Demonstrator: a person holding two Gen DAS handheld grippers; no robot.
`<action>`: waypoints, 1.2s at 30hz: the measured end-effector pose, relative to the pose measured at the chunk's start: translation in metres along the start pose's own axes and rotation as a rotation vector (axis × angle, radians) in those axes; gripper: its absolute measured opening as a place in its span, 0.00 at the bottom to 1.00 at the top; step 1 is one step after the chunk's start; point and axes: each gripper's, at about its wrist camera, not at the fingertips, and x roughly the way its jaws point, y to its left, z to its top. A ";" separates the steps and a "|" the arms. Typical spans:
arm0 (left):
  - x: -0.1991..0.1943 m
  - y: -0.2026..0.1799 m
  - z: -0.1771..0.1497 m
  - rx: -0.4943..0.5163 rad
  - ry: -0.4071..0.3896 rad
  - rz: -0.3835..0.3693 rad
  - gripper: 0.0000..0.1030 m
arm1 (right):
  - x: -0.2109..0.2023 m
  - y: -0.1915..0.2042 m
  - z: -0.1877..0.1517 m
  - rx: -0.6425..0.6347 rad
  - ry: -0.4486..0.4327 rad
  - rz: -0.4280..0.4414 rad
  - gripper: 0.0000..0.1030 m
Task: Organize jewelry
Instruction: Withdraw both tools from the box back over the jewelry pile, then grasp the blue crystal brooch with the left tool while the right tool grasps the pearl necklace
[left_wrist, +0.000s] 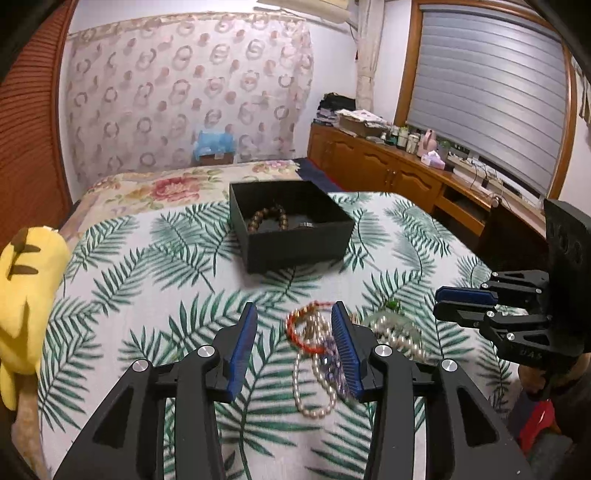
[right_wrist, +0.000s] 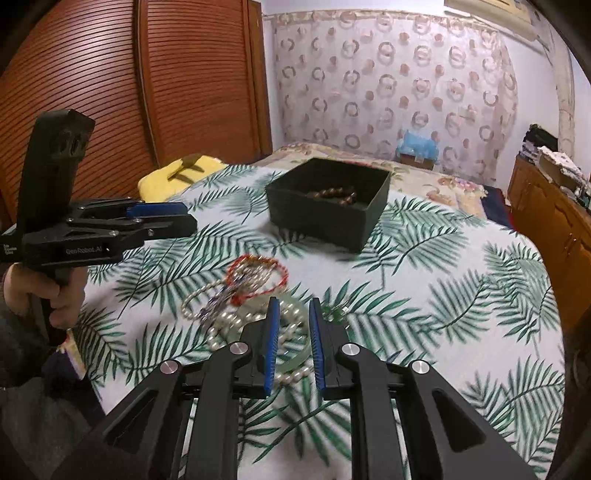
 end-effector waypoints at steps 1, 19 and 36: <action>0.001 0.000 -0.002 -0.002 0.006 -0.001 0.39 | 0.001 0.002 -0.001 -0.002 0.007 0.005 0.18; 0.001 0.009 -0.027 -0.020 0.070 0.008 0.39 | 0.026 0.030 -0.014 -0.122 0.106 -0.038 0.22; 0.007 -0.002 -0.029 -0.014 0.092 -0.022 0.39 | 0.006 0.003 -0.009 -0.072 0.027 -0.080 0.08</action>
